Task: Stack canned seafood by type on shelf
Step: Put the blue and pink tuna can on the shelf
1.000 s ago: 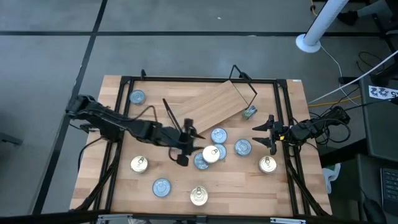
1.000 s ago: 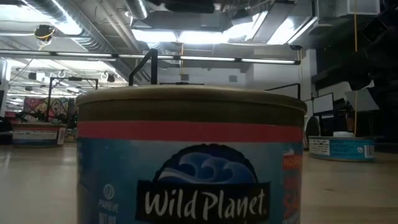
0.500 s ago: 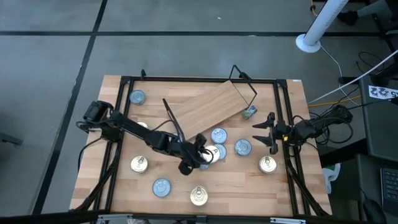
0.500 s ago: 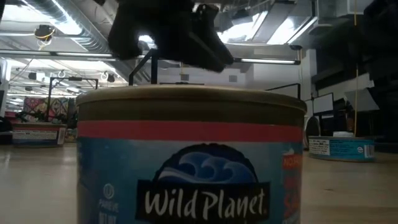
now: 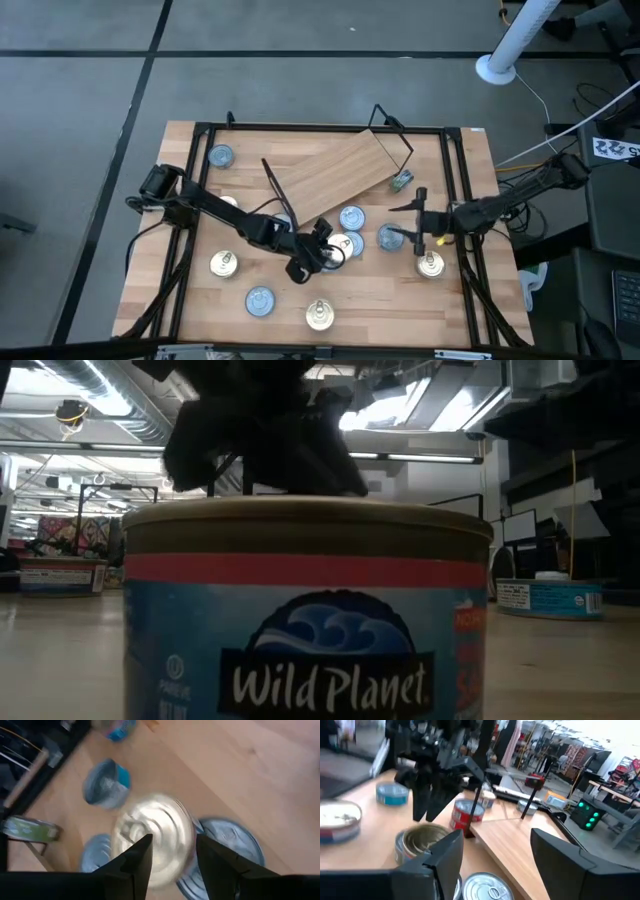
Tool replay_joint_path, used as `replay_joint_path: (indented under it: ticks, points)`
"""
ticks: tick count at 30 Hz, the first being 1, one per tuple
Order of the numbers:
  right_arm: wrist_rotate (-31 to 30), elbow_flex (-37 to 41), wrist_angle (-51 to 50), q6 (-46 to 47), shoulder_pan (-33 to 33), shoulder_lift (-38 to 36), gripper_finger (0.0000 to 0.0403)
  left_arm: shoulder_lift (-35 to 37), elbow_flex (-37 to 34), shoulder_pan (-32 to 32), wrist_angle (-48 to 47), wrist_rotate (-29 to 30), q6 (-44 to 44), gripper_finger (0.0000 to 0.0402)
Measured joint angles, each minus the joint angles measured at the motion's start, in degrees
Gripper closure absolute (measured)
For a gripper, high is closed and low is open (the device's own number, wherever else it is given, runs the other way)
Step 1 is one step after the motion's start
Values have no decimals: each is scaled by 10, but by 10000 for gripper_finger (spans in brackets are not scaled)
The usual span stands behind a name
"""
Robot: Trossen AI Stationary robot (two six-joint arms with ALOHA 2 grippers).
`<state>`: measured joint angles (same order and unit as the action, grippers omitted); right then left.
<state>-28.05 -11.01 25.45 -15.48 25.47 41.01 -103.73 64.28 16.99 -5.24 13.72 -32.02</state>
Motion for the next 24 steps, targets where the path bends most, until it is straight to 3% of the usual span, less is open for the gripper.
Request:
replay_joint_path:
  ticks: [12, 24]
  points:
    - [0, -137, -5, -106, 0, 250, 171, -5, 0, 6, -18, 4, -12, 258]
    - [10, -176, -45, -135, 0, 315, 171, -29, 1, 6, -4, 26, -42, 263]
